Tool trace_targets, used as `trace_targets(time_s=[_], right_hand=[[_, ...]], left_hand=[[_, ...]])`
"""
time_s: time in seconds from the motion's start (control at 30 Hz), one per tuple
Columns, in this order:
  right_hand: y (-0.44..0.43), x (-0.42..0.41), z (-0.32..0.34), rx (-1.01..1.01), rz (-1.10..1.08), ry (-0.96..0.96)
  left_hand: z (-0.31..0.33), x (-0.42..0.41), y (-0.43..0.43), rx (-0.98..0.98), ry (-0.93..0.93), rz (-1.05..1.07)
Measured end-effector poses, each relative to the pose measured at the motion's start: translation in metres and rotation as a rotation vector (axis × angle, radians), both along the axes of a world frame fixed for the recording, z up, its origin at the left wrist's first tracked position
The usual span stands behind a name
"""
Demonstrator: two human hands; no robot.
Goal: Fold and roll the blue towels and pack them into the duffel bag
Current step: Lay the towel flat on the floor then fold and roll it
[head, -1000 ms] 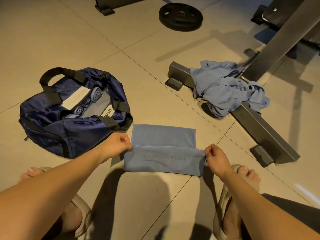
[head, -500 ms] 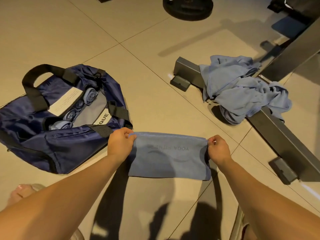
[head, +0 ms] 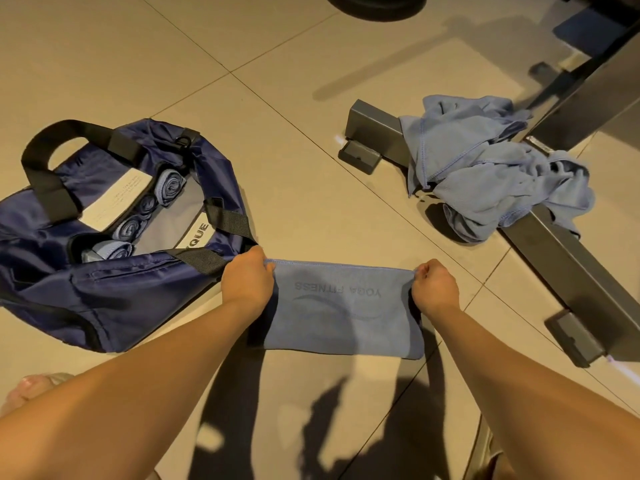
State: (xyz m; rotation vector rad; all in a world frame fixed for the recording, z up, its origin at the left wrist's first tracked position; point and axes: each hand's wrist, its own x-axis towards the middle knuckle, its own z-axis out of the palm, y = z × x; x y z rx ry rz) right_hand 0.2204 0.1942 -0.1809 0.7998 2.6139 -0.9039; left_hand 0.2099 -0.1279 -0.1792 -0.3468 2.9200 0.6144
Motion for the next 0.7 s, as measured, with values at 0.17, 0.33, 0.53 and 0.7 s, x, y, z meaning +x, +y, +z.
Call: trace_targets(time_s=[0.17, 0.33, 0.53, 0.7], right_hand=[[0.0, -0.002, 0.003, 0.062, 0.149, 0.012], [-0.005, -0.006, 0.009, 0.119, 0.461, -0.013], [-0.002, -0.014, 0.016, 0.146, 0.515, -0.111], [-0.004, -0.015, 0.038, 0.493, 0.641, -0.163]], left_hand=[[0.013, -0.006, 0.004, -0.268, -0.009, -0.312], [0.012, -0.006, -0.002, -0.299, -0.073, -0.512], [0.021, -0.015, 0.001, -0.208, -0.259, -0.431], [0.04, -0.018, -0.009, 0.443, -0.318, -0.233]])
